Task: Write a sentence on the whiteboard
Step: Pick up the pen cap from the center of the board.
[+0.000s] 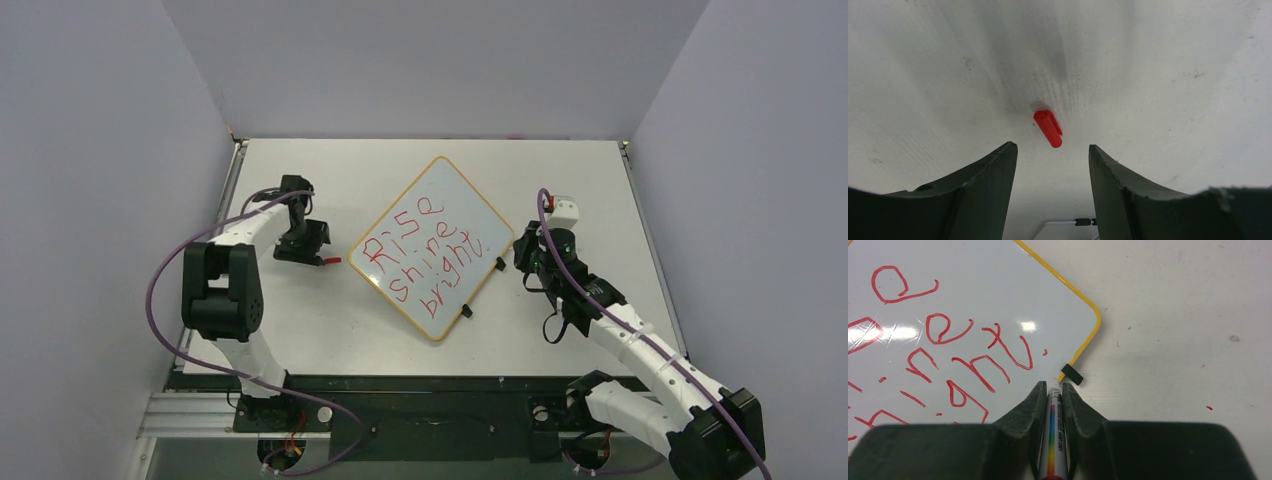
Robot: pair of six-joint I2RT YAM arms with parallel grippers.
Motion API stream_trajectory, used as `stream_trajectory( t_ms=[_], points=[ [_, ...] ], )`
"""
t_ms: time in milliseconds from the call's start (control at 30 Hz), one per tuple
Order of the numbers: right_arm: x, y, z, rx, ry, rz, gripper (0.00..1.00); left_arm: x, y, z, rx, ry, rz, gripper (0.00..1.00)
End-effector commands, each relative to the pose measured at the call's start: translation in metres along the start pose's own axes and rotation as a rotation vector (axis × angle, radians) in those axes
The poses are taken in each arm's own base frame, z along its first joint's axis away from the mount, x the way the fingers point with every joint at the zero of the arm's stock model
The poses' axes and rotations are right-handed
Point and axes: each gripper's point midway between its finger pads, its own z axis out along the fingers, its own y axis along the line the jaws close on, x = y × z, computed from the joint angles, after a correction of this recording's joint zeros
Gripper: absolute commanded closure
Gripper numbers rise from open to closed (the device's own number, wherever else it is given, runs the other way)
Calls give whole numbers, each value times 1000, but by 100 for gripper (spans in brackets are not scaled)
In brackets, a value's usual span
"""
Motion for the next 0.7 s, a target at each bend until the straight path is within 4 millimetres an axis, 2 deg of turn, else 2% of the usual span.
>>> stream_trajectory(
  t_ms=[0,300,667],
  points=[
    [-16,-3,-4,12,-64,13,100,7,-5,0,-40,6,-29,49],
    [-15,-5,-5,12,-65,15,100,11,0,14,-91,13,-44,51],
    [-15,-7,-6,17,-64,13,100,9,5,33,-108,-7,-51,66]
  ],
)
